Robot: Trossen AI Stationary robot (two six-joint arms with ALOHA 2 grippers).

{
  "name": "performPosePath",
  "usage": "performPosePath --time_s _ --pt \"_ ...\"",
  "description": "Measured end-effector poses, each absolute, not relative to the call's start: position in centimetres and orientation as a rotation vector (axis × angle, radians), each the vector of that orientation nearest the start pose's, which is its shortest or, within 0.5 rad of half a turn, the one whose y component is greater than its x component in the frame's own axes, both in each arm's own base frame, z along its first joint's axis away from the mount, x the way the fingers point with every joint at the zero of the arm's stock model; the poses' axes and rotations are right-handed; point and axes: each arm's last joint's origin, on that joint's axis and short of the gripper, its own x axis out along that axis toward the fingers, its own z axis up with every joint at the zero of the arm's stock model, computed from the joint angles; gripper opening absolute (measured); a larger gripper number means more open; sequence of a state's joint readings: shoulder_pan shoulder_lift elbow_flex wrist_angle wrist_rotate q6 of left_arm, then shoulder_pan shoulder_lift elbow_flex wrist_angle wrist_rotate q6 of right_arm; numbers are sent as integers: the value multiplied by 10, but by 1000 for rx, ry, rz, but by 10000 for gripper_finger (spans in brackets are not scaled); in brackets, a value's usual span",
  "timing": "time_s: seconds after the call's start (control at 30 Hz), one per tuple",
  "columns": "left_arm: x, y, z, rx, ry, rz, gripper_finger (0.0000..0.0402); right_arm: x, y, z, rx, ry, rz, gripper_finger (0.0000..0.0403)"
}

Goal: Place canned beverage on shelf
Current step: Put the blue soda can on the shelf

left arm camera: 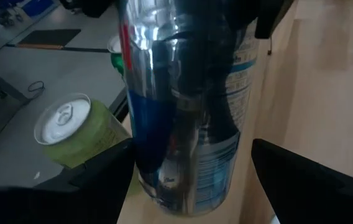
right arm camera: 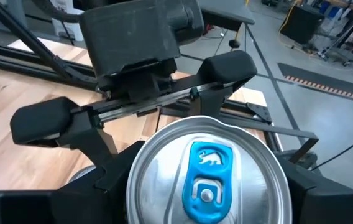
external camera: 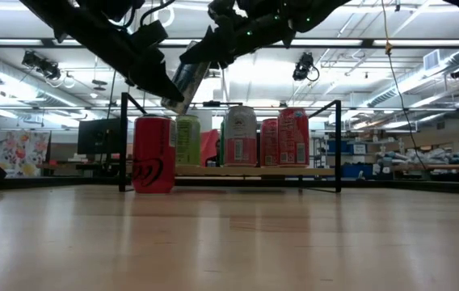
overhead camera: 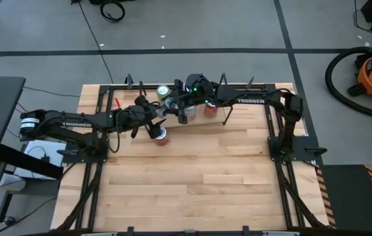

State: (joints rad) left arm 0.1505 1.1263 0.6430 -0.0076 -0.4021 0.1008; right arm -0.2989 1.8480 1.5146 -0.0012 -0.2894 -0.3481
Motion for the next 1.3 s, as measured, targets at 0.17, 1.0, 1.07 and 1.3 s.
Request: performPosePath --time_s 0.17,1.0,1.07,1.3 --pt "227 46 240 177 515 508 329 417 -120 303 -251 313 44 252" --pt "171 32 287 158 337 498 329 441 -137 279 -228 318 54 252" --pt "166 31 287 149 349 494 329 445 -138 279 -218 323 69 252" --pt "158 29 291 137 329 491 329 461 -143 268 -197 385 90 252"
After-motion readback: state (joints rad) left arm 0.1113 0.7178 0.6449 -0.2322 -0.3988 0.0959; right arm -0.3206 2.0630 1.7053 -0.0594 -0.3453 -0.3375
